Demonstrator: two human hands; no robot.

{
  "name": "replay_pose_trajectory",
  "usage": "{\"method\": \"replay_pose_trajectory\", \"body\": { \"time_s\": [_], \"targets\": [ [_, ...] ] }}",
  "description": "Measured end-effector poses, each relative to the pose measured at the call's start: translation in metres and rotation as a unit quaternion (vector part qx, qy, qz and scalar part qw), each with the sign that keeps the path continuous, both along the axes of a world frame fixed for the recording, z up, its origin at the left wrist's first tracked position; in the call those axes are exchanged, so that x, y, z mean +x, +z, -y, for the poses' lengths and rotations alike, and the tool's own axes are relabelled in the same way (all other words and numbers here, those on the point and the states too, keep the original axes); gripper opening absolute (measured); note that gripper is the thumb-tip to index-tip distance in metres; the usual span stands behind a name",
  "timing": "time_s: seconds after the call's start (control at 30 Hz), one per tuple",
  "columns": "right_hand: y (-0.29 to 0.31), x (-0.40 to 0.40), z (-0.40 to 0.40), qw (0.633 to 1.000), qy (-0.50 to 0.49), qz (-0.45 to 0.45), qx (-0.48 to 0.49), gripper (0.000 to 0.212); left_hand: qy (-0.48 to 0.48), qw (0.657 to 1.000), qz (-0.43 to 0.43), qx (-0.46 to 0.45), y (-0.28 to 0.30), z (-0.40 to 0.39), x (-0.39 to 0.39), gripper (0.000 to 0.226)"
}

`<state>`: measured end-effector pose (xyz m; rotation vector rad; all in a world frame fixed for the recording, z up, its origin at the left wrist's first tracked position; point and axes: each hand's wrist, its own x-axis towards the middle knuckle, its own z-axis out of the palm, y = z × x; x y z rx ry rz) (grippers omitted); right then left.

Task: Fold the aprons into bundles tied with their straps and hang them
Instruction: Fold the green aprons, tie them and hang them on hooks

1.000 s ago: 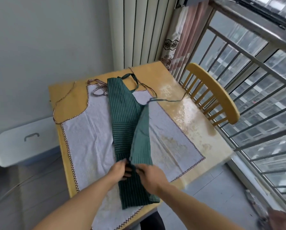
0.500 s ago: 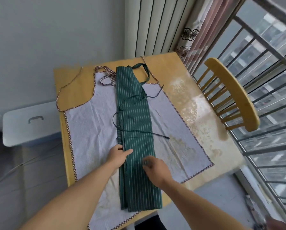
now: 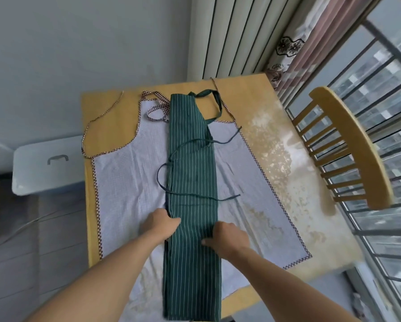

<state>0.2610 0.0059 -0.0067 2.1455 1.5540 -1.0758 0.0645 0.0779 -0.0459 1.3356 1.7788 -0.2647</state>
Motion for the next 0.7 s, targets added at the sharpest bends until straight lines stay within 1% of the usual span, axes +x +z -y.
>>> {"method": "replay_pose_trajectory", "body": {
  "time_s": [0.07, 0.1, 0.13, 0.17, 0.2, 0.23, 0.27, 0.3, 0.33, 0.37, 0.4, 0.43, 0.5, 0.53, 0.57, 0.63, 0.7],
  "targets": [
    [0.004, 0.004, -0.015, 0.993, -0.068, 0.0, 0.1, 0.026, -0.031, 0.998, -0.046, 0.012, 0.004, -0.011, -0.002, 0.047],
    [0.004, 0.008, -0.025, 0.986, -0.085, 0.004, 0.141, 0.029, -0.025, 0.997, -0.064, 0.041, 0.005, -0.017, -0.003, 0.051],
    [0.005, 0.013, -0.034, 0.983, -0.092, 0.01, 0.16, 0.036, -0.001, 0.995, -0.063, 0.076, 0.007, -0.023, -0.004, 0.049],
    [0.002, 0.018, -0.045, 0.983, -0.092, 0.014, 0.159, 0.041, 0.034, 0.992, -0.044, 0.114, 0.006, -0.031, -0.005, 0.043],
    [0.0, 0.023, -0.052, 0.986, -0.092, 0.019, 0.141, 0.04, 0.062, 0.987, -0.016, 0.149, 0.005, -0.037, -0.005, 0.038],
    [-0.003, 0.028, -0.059, 0.99, -0.082, 0.028, 0.111, 0.034, 0.07, 0.982, 0.014, 0.177, 0.004, -0.043, -0.005, 0.038],
    [-0.005, 0.031, -0.065, 0.995, -0.066, 0.033, 0.074, 0.027, 0.055, 0.978, 0.037, 0.198, 0.002, -0.049, -0.005, 0.044],
    [-0.005, 0.032, -0.069, 0.997, -0.056, 0.026, 0.049, 0.023, 0.018, 0.975, 0.049, 0.215, 0.0, -0.053, -0.005, 0.051],
    [-0.002, 0.032, -0.074, 0.997, -0.058, 0.008, 0.047, 0.021, -0.032, 0.973, 0.046, 0.222, 0.0, -0.057, -0.006, 0.054],
    [0.002, 0.031, -0.08, 0.995, -0.07, -0.024, 0.07, 0.02, -0.08, 0.971, 0.041, 0.224, 0.001, -0.061, -0.005, 0.054],
    [0.009, 0.029, -0.085, 0.986, -0.094, -0.069, 0.115, 0.017, -0.117, 0.967, 0.042, 0.222, 0.003, -0.065, -0.002, 0.051],
    [0.018, 0.026, -0.091, 0.971, -0.118, -0.12, 0.171, 0.014, -0.136, 0.964, 0.053, 0.223, 0.004, -0.068, 0.002, 0.044],
    [0.039, 0.017, -0.108, 0.929, -0.14, -0.21, 0.272, 0.008, -0.128, 0.958, 0.085, 0.241, 0.008, -0.073, 0.013, 0.021],
    [0.048, 0.014, -0.116, 0.912, -0.14, -0.231, 0.31, 0.006, -0.122, 0.954, 0.107, 0.254, 0.009, -0.073, 0.02, 0.016],
    [0.054, 0.012, -0.127, 0.9, -0.136, -0.24, 0.338, 0.005, -0.115, 0.948, 0.124, 0.271, 0.01, -0.076, 0.026, 0.017],
    [0.06, 0.014, -0.145, 0.886, -0.14, -0.248, 0.367, 0.005, -0.103, 0.937, 0.124, 0.311, 0.011, -0.082, 0.037, 0.018],
    [0.06, 0.021, -0.158, 0.883, -0.159, -0.236, 0.374, 0.008, -0.072, 0.932, 0.098, 0.342, 0.018, -0.096, 0.048, 0.033]
  ]
}}
